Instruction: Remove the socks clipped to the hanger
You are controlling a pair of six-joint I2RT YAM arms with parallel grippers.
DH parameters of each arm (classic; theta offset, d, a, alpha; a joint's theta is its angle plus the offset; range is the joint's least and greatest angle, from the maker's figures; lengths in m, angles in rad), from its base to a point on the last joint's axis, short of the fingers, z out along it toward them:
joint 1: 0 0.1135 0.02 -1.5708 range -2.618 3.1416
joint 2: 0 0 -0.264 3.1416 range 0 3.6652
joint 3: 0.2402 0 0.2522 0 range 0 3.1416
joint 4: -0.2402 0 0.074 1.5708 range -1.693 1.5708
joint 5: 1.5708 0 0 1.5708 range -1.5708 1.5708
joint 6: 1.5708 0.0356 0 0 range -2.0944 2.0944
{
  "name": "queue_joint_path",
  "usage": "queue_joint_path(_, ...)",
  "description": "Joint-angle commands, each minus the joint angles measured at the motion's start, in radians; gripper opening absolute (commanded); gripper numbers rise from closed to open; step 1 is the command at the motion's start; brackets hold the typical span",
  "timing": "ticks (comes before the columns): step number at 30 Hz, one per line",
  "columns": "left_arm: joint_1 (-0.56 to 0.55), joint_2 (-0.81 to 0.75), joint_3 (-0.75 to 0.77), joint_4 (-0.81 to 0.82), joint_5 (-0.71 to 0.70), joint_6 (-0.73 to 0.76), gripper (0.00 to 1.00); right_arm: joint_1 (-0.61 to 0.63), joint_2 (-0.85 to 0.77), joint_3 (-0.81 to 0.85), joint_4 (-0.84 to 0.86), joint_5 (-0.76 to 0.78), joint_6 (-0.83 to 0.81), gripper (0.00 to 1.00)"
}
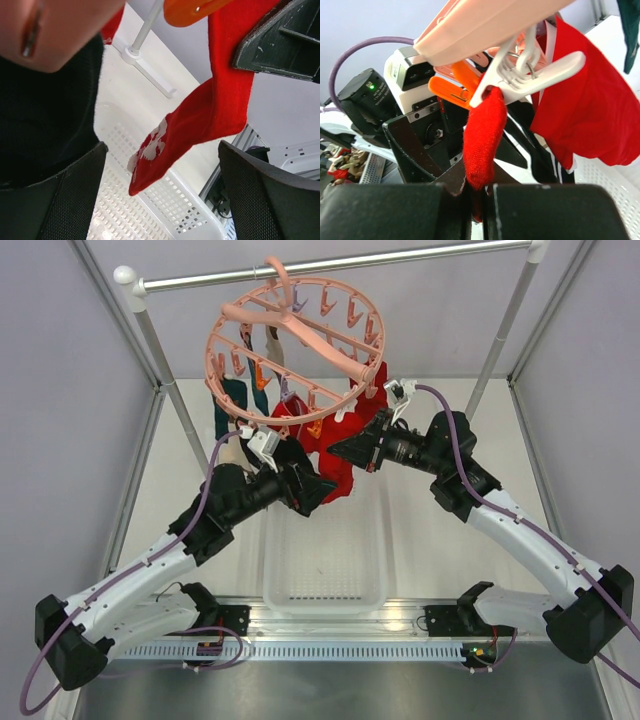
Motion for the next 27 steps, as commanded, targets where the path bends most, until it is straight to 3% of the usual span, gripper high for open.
queue_joint_path(1,-0.01,0.008,-0.008,0.1,0.048,-0.002,0.94,0.0,-0.006,0.042,0.063,-0.048,0.058,0.06)
queue_joint_path(7,-0.027,0.025,-0.018,0.138,0.074,-0.011,0.81,0.001,0.001,0.036,0.093,-0.043,0.089,0.06)
queue_joint_path(10,-0.036,0.033,-0.025,0.149,0.076,-0.017,0.67,0.001,0.004,0.033,0.096,-0.036,0.094,0.05)
queue_joint_path(16,-0.041,0.037,-0.037,0.158,0.062,-0.034,0.24,0.0,-0.013,-0.006,0.093,0.01,0.06,0.07)
queue_joint_path(17,-0.041,0.039,-0.037,0.158,0.057,-0.037,0.1,0.001,-0.018,-0.015,0.089,0.026,0.057,0.08)
queue_joint_path(18,-0.041,0.039,-0.04,0.158,0.044,-0.042,0.03,0.0,-0.022,-0.02,0.086,0.033,0.049,0.08)
queue_joint_path(20,-0.042,0.04,-0.045,0.159,0.036,-0.051,0.02,0.0,-0.03,-0.024,0.061,0.067,0.023,0.09)
queue_joint_path(22,-0.042,0.04,-0.045,0.159,0.031,-0.055,0.02,0.0,-0.038,-0.027,0.041,0.095,0.003,0.16)
queue_joint_path(27,-0.041,0.031,-0.054,0.147,0.011,-0.062,0.02,0.0,-0.102,-0.056,-0.045,0.223,-0.104,0.48)
